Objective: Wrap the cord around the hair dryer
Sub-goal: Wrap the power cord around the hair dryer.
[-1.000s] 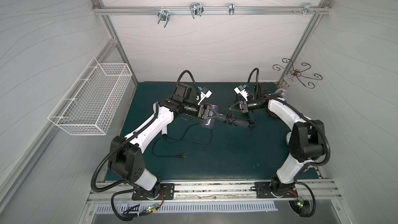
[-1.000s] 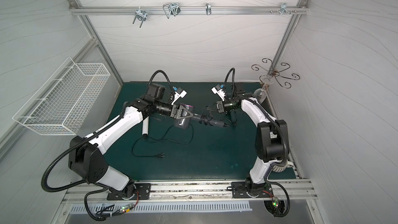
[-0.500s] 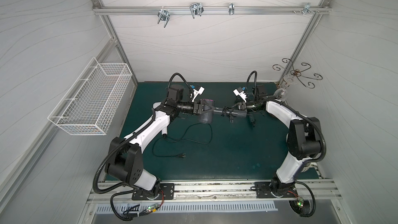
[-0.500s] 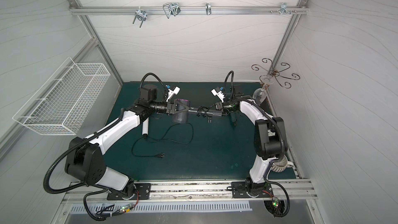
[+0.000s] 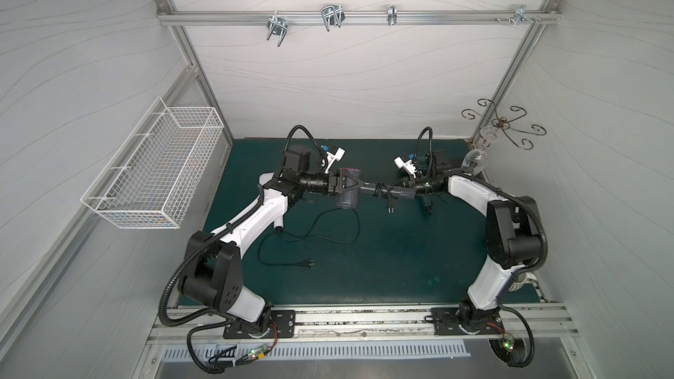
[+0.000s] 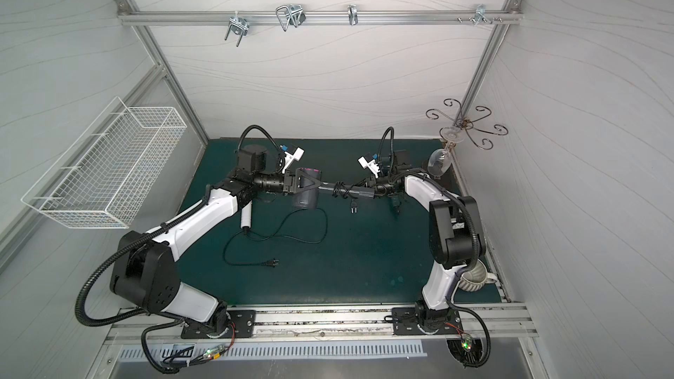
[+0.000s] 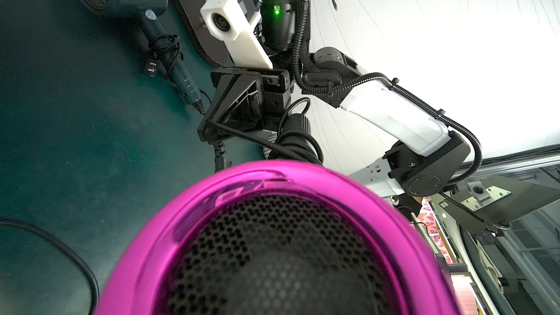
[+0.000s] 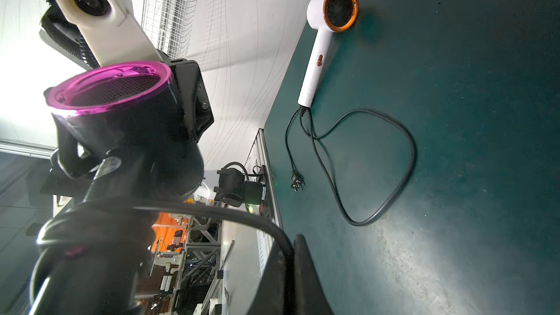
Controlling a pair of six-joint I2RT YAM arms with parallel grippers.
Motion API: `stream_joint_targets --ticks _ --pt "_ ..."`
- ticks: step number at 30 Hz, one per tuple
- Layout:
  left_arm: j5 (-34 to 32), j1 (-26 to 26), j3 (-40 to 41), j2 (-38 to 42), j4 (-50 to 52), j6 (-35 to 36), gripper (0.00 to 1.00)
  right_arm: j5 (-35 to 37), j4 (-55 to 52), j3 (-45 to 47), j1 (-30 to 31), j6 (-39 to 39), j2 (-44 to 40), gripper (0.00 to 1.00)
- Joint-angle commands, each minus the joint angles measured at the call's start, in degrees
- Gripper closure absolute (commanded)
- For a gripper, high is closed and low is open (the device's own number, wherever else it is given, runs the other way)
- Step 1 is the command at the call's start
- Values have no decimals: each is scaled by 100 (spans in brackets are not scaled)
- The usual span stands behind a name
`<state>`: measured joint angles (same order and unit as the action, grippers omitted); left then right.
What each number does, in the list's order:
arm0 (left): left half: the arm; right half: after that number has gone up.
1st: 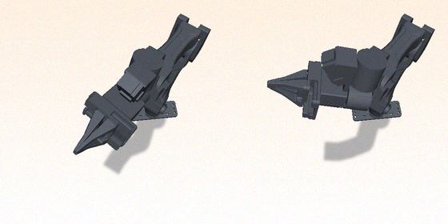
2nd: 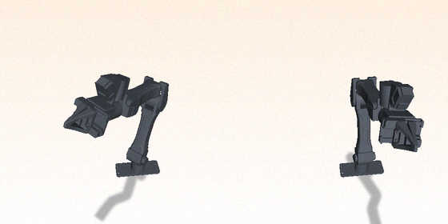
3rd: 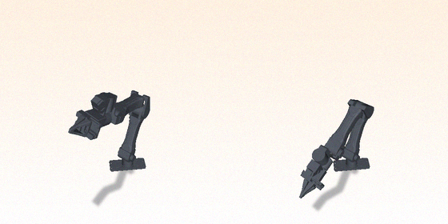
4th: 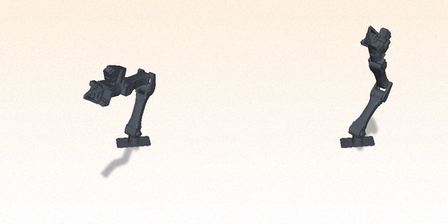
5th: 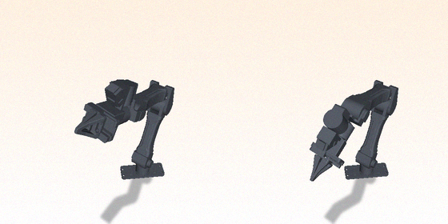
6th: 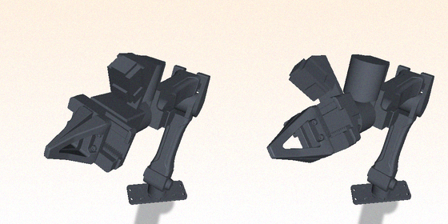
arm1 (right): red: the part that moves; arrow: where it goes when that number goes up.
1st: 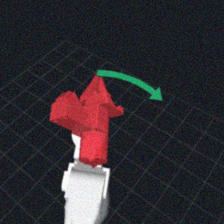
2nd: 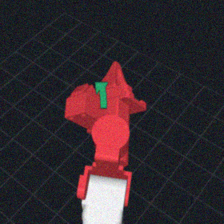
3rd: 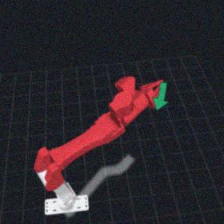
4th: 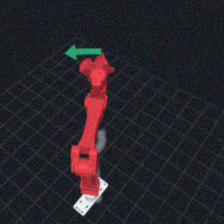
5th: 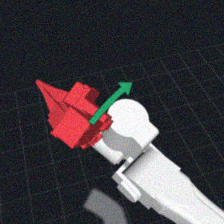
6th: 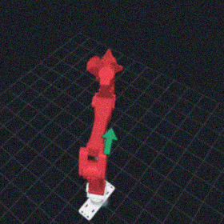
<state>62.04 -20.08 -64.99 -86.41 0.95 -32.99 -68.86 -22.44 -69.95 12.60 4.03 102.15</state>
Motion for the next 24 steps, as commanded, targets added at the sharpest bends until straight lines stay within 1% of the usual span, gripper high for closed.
stream_joint_targets --ticks 1,4,9,13,17,19,24 --pt "-299 90 -137 100 -778 283 100 304 -66 70 -49 240 38 100" --pt "-520 92 -68 122 -654 481 100 354 -129 111 -48 341 -9 100" --pt "-406 109 132 191 -865 377 100 411 -304 115 -229 352 -64 100" --pt "-196 162 307 356 -1385 -15 100 195 -241 123 -414 463 -181 100" --pt "-199 218 561 415 -2098 -520 100 170 -121 163 -421 654 -257 100" --pt "-267 244 766 380 -2716 -897 100 219 -52 190 -393 777 -267 100" --pt "-390 274 859 169 -3280 -1224 100 517 107 431 -370 1036 -237 100"
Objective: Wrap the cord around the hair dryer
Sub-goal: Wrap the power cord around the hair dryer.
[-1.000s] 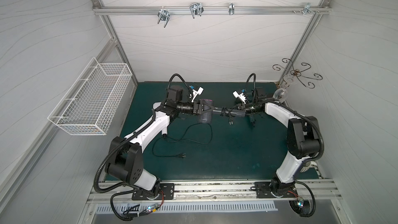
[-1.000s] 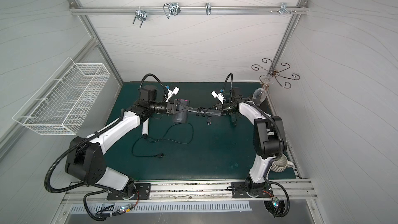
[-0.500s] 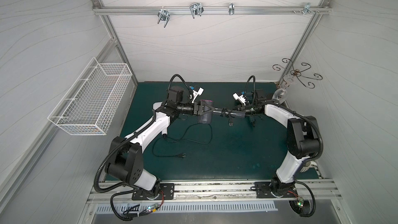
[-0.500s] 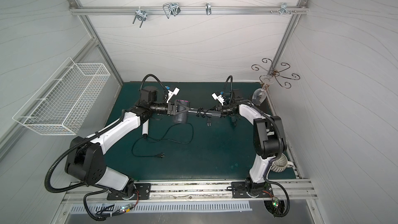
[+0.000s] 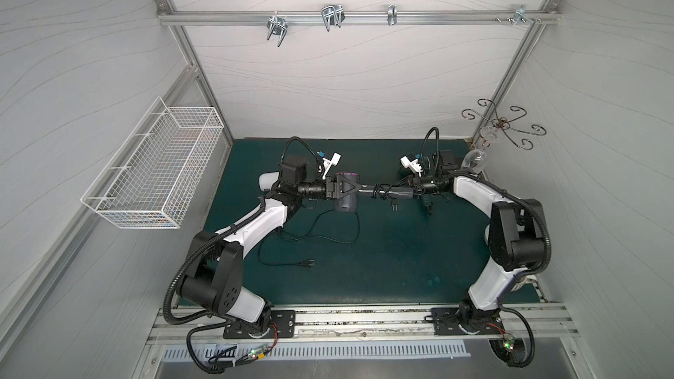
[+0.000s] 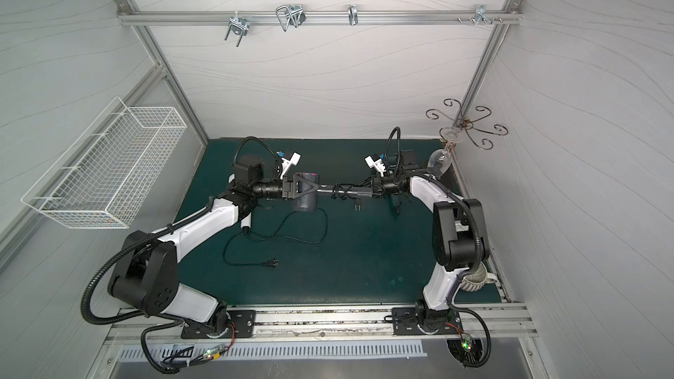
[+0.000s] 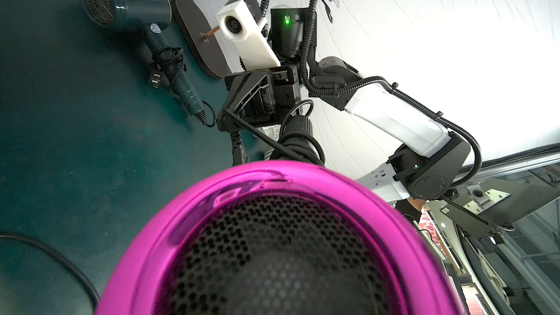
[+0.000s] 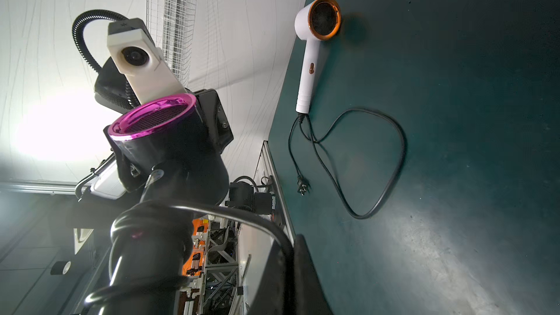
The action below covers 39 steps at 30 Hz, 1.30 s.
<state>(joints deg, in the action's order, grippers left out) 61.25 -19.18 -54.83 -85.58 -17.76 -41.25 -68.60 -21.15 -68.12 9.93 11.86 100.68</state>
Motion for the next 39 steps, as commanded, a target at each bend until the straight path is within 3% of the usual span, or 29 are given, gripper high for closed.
stream_joint_targets --ticks 1,7,19,39 --pt "-315 194 -178 30 -1515 -471 100 496 121 356 -101 376 -114 100" --pt "-327 291 -254 -243 -2196 -931 100 664 438 772 -23 531 -259 100" --pt "-465 290 -66 -477 -1830 -449 100 938 679 1042 31 699 -227 100" --pt "-237 274 -72 -189 -1349 -179 100 875 667 677 32 497 -73 84"
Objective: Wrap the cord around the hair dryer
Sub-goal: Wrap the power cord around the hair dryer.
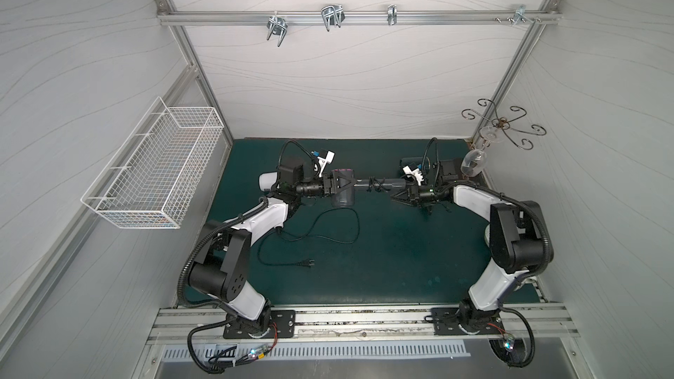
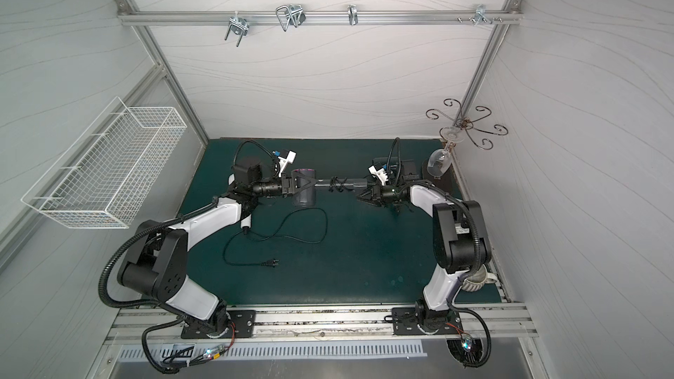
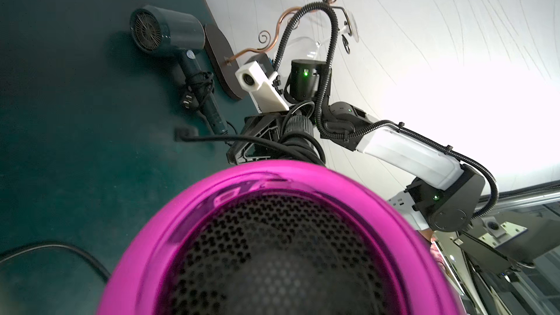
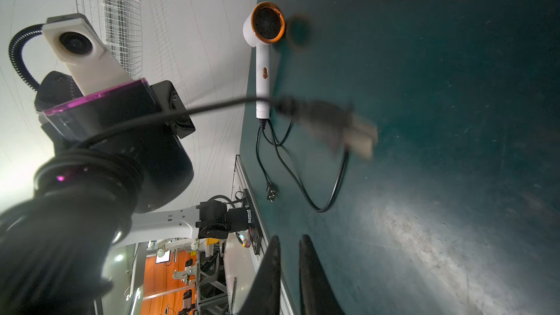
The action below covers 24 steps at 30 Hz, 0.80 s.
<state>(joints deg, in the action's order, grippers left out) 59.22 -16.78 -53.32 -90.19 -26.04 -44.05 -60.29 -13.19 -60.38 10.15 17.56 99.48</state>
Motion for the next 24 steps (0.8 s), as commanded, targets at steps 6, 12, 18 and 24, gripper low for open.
stream_joint_targets --ticks 6,12,18,24 --pt "-22 34 -227 342 -367 212 100 61 -114 -110 4 -61 2 81" --pt "-16 34 -284 353 -275 278 100 231 -478 -18 -64 -249 -276 73" --pt "19 34 -365 412 122 586 100 541 -1437 13 -172 -763 -898 59" --pt "64 38 -588 505 1166 1255 100 1050 -2826 -119 -170 -1471 -1619 45"
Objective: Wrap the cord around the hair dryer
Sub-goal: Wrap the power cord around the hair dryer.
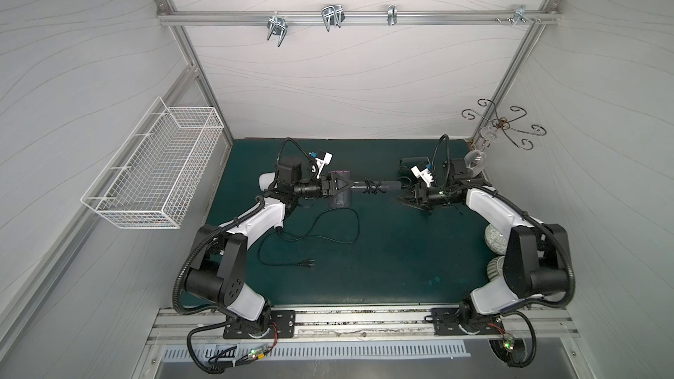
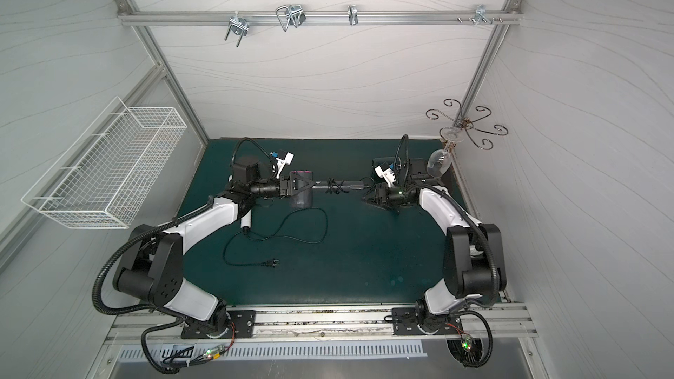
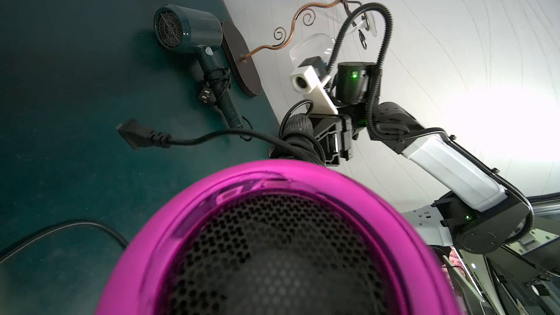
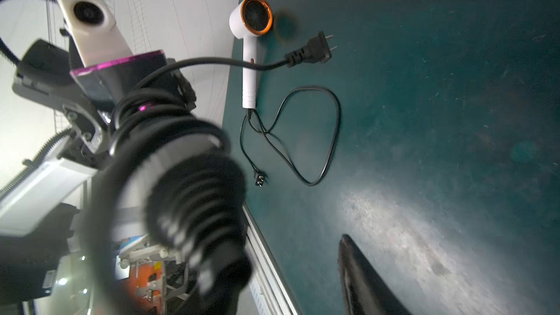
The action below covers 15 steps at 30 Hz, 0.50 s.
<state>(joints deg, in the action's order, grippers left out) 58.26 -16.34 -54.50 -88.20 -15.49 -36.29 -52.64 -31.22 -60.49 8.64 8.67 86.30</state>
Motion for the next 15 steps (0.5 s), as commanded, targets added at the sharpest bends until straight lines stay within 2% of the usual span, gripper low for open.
stream_joint_targets --ticks 1,4,8,10,12,15 --pt "167 -10 -511 331 296 625 100 356 -1246 -133 -14 -700 -432 43" --pt "202 -8 -667 363 836 1019 100 613 -1791 -184 16 -1017 -905 38" --pt "330 -43 -916 349 1641 1579 100 1005 -2159 -346 286 -1499 -1621 25" --pt "383 -91 -1034 348 2001 1845 100 1157 -1951 -410 499 -1580 -1899 15" --pt "414 -160 -1167 343 2431 2126 100 1286 -1703 -495 722 -1715 -2043 2" --pt "440 -309 -1431 313 3189 2630 100 1266 -1157 -637 888 -1781 -1950 1"
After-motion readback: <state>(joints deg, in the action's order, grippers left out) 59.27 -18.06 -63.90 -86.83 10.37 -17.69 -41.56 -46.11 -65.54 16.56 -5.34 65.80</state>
